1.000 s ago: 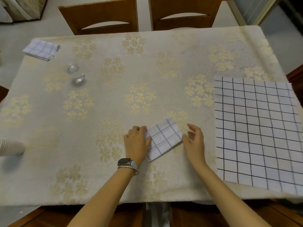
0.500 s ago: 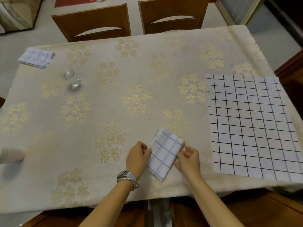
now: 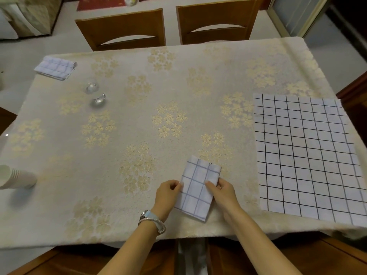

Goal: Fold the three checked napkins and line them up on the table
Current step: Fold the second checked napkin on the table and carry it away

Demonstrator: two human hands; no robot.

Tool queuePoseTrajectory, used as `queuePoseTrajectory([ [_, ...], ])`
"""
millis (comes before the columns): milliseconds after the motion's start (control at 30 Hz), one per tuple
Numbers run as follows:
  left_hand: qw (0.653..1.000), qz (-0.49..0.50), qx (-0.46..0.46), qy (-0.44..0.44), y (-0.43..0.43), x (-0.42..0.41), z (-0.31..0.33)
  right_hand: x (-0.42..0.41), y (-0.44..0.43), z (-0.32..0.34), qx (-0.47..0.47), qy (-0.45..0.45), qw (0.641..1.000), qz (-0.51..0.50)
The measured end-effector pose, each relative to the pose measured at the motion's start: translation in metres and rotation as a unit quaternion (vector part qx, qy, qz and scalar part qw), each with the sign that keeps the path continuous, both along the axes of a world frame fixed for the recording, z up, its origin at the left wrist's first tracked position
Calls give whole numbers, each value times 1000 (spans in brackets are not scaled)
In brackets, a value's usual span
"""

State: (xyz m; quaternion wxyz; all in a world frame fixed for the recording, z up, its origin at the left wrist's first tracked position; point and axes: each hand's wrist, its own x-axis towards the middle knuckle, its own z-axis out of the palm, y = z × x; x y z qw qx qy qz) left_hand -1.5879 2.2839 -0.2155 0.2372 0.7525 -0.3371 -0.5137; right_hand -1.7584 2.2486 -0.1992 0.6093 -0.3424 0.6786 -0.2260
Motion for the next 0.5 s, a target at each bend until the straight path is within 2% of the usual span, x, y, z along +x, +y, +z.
queuePoseTrajectory([
  [233,993,71,-4,89,10,4,34,3,-10,18,-11,-41,999,22],
  [400,966,121,-2,228,16,7,50,11,-15,38,-17,-63,996,64],
  [500,963,151,-38,222,24,9,62,18,-13,52,-25,-60,992,106],
])
